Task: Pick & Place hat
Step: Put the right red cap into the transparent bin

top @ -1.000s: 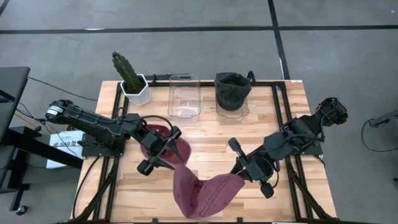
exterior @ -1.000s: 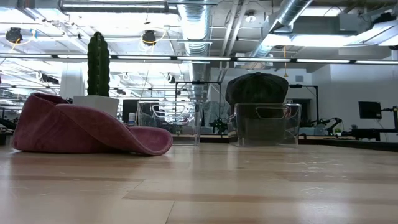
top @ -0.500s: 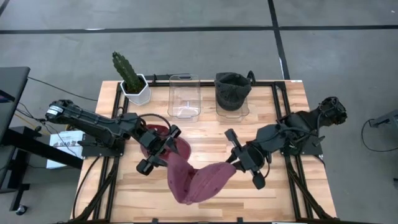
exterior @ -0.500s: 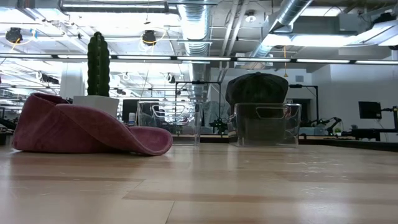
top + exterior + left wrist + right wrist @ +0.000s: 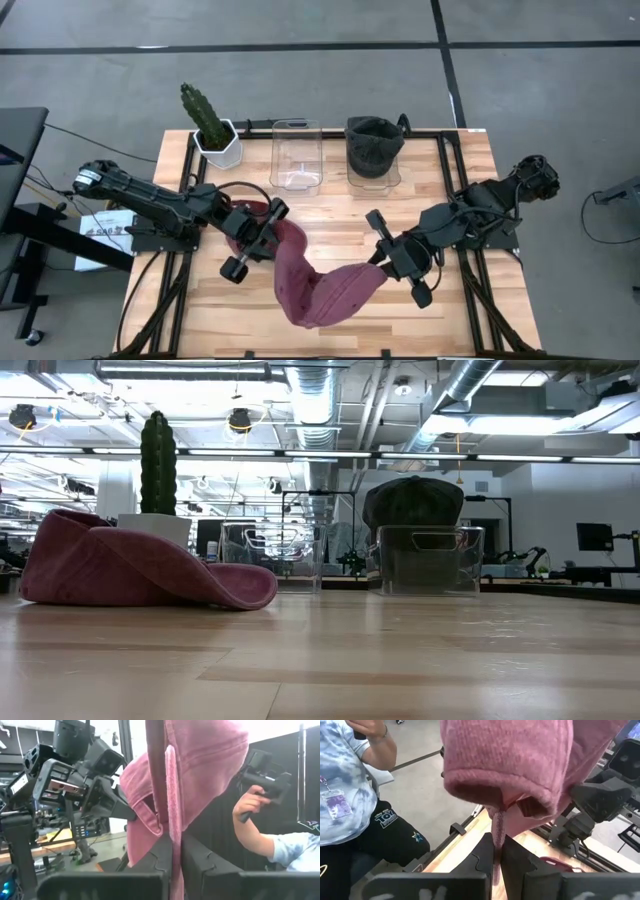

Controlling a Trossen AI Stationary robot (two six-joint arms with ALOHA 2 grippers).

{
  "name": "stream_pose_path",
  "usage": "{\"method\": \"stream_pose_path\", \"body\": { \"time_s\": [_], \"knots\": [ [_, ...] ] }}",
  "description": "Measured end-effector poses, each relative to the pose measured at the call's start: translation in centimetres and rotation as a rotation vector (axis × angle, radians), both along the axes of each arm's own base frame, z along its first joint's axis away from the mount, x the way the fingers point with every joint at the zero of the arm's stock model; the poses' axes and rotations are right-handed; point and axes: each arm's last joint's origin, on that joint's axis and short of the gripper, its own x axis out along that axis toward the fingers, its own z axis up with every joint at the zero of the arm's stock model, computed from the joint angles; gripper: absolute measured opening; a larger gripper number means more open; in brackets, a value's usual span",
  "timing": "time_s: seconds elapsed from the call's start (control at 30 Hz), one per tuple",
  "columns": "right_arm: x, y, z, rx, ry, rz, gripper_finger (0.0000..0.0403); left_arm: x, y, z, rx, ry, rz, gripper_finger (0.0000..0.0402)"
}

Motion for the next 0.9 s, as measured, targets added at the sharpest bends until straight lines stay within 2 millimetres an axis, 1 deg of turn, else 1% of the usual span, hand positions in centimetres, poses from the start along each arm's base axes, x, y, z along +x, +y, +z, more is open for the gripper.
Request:
{"method": "stream_pose_path", "body": {
  "time_s": [0.13,0.23,0.43,0.5,0.6,0.67,0.77,0.9],
  "knots": [
    [0.1,-0.1,0.0,-0.006,-0.003,-0.017,0.001,-0.1,-0.3,0.0,-0.004,-0.003,0.0,0.0015],
    [0.1,-0.2,0.0,0.0,0.003,-0.035,0.0021,-0.1,-0.3,0.1,-0.007,-0.008,0.003,0.0014],
    [0.4,-0.8,-0.4,0.046,0.051,-0.196,0.0089,-0.1,0.3,0.3,-0.017,-0.016,0.054,0.0014],
    [0.6,-0.8,-0.9,0.046,0.074,-0.238,0.0116,-0.3,0.8,0.5,-0.02,-0.017,0.067,0.0016],
    [0.7,-0.8,-1.7,0.012,0.114,-0.267,0.0156,-0.8,1.7,1.1,-0.027,-0.024,0.093,0.0017],
    [0.7,-0.9,-1.7,0.014,0.118,-0.27,0.0179,-1.2,2.4,1.3,-0.021,-0.007,0.115,0.0015],
    [0.5,-0.9,-1.5,0.023,0.115,-0.273,0.0203,-1.8,3.5,1.6,-0.024,0.028,0.146,0.0014],
    [-0.3,-1.4,-0.8,0.043,0.102,-0.307,0.0218,-2.2,4.3,1.8,-0.043,0.053,0.163,0.0015]
  ]
}}
